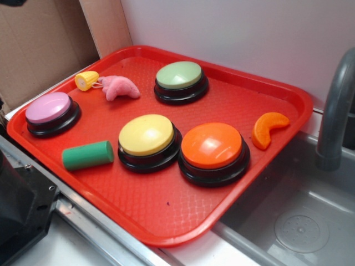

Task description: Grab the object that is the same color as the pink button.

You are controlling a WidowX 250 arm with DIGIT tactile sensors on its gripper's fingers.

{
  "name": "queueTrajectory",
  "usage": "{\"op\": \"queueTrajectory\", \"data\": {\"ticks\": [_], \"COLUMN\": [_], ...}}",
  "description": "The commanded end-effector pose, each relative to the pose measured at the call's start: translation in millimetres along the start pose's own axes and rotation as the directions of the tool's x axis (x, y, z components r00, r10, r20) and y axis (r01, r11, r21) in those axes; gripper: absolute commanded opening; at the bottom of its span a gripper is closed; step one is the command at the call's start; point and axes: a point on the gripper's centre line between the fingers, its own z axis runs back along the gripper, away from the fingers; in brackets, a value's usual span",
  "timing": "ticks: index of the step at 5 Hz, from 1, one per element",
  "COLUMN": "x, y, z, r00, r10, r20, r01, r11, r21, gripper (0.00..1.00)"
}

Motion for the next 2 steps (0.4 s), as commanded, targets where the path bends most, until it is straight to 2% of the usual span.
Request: {"op": "queueTrajectory", "data": {"ticks": [1,2], "x": [0.0,21.1], "y": [0.0,6.8], "z": [0.0,-13.2], "r00": [1.000,0.973], "r10": [0.000,0.227], "r20": [0.000,0.038], "r01": [0.000,-0.229], "r11": [1.000,0.969], "r21": [0.000,0.092], "gripper": [1.00,1.00]}}
